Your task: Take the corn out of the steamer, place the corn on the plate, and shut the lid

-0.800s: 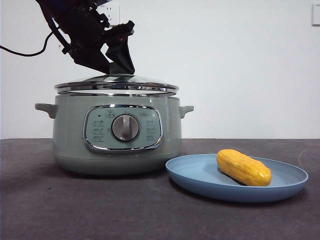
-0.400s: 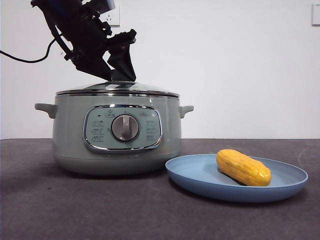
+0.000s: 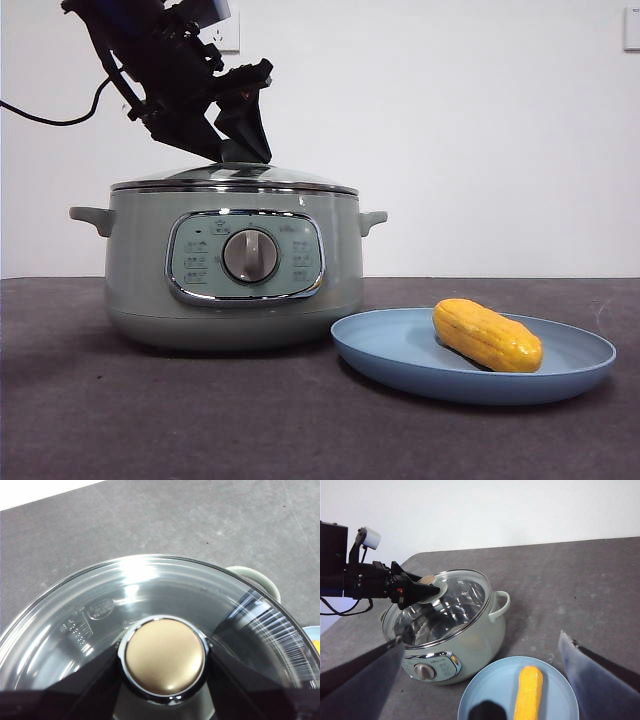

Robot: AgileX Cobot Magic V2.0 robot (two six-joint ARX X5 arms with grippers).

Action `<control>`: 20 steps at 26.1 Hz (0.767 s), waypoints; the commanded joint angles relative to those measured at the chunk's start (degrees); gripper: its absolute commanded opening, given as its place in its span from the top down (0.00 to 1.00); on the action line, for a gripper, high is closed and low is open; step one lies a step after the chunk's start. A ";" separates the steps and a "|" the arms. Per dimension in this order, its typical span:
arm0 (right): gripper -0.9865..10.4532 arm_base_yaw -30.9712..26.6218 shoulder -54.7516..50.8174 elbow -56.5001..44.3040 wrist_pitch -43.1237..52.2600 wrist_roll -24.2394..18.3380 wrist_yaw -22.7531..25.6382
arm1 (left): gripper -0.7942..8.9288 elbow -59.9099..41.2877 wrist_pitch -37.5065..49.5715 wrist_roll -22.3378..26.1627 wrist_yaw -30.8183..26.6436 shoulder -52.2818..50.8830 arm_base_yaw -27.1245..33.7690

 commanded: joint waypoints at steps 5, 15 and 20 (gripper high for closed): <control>0.44 0.13 -0.15 0.11 0.17 -0.46 -0.52 | 0.55 0.55 -0.96 0.35 -0.39 -0.35 -0.11; 0.44 0.17 -0.15 0.11 -1.57 -0.46 -1.62 | 0.43 0.57 -0.48 0.35 -0.39 -2.73 -0.09; 0.44 0.17 -0.15 0.11 -4.26 -0.48 -1.62 | 0.43 0.61 -1.42 0.07 -0.37 -6.95 -0.11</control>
